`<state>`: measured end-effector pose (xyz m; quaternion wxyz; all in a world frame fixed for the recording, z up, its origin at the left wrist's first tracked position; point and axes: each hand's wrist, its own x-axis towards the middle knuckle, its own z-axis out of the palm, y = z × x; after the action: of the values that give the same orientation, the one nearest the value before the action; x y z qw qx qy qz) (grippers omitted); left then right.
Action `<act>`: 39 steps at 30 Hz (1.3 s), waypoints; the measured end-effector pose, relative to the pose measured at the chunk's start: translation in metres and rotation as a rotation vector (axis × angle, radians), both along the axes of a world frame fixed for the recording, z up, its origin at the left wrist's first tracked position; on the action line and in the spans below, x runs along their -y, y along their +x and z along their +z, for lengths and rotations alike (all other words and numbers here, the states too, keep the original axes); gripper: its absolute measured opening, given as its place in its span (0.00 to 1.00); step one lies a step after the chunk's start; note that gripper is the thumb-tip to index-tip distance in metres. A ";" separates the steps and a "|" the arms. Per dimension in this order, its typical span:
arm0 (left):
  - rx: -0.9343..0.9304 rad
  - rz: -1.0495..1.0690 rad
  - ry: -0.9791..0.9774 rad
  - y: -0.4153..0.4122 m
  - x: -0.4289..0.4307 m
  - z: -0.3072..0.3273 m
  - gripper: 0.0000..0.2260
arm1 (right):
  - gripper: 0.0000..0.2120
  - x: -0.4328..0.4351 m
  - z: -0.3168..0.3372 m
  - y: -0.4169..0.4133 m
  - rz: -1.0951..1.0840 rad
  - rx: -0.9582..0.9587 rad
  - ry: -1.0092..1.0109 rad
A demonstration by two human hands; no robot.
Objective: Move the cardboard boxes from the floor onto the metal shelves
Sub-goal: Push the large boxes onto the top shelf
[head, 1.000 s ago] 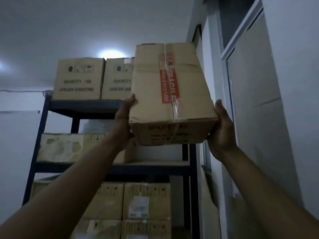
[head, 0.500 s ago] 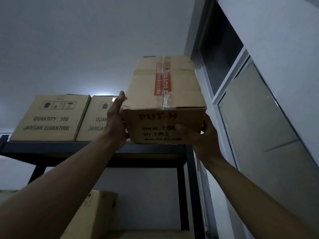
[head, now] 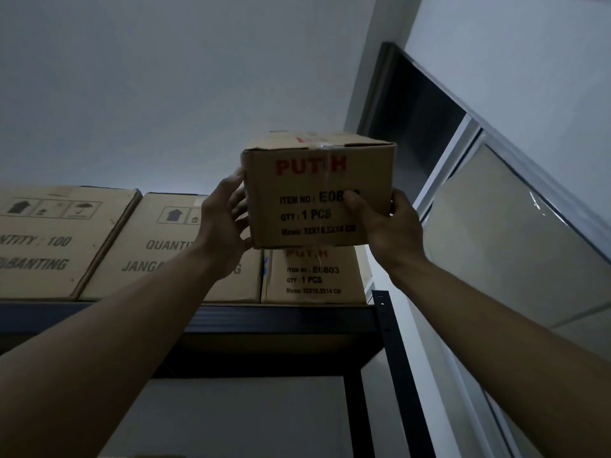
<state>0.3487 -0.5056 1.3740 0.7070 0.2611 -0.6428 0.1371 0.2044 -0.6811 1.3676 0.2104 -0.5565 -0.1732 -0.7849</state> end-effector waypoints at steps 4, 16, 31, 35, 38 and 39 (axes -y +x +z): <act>0.030 -0.019 -0.022 0.006 0.011 0.018 0.15 | 0.21 0.017 0.018 0.016 -0.032 0.011 -0.025; -0.023 0.199 -0.239 -0.019 0.059 0.060 0.15 | 0.23 0.042 0.054 0.023 -0.089 0.220 -0.045; -0.141 0.501 -0.320 0.009 0.110 0.059 0.14 | 0.15 0.091 0.051 0.054 -0.237 0.096 -0.046; -0.096 0.626 -0.345 0.014 0.114 0.058 0.23 | 0.30 0.094 0.049 0.060 -0.294 -0.026 -0.156; -0.010 0.800 -0.352 0.022 0.114 0.061 0.19 | 0.33 0.094 0.050 0.063 -0.312 -0.117 -0.203; 0.012 0.852 -0.329 0.024 0.113 0.061 0.16 | 0.33 0.094 0.051 0.064 -0.315 -0.142 -0.201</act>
<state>0.3729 -0.6189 1.4350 0.6158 0.3857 -0.4519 0.5175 0.2687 -0.7751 1.4184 0.0401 -0.6490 -0.1462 -0.7456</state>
